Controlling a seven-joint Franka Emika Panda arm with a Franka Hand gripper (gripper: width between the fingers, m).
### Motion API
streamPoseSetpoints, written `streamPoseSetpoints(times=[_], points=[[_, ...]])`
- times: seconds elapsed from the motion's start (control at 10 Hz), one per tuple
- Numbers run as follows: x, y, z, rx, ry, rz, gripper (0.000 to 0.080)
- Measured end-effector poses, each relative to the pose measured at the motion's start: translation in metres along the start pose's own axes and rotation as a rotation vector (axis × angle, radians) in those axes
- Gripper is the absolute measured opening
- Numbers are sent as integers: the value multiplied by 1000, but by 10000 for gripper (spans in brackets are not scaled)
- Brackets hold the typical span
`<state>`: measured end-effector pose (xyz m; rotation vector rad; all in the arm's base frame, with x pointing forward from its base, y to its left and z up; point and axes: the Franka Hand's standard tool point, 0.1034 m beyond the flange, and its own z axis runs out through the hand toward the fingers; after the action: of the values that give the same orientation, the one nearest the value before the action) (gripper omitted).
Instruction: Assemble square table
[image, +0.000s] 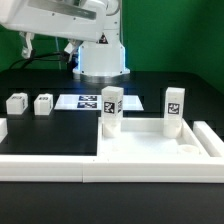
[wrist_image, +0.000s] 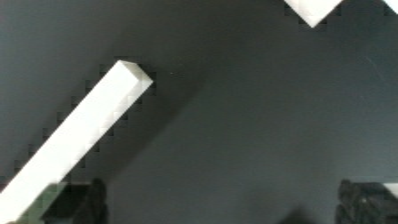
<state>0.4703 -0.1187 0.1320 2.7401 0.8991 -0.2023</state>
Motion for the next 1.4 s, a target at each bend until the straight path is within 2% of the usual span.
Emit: streamPoseSetpoints(times=[0.1, 0.2, 0.3, 0.4, 0.5, 0.6, 1.1, 1.2, 1.4], points=[[0, -1, 2, 15, 1, 77, 649], [-5, -1, 11, 97, -8, 238, 649], [-8, -5, 21, 161, -39, 389, 649], [-9, -13, 27, 244, -96, 518, 649], [-7, -12, 33, 283, -129, 581, 649], [-5, -11, 36, 293, -140, 638, 649], [-2, -16, 35, 301, -151, 612, 649], [-15, -25, 40, 361, -253, 607, 649], [-22, -22, 53, 424, -395, 578, 649]])
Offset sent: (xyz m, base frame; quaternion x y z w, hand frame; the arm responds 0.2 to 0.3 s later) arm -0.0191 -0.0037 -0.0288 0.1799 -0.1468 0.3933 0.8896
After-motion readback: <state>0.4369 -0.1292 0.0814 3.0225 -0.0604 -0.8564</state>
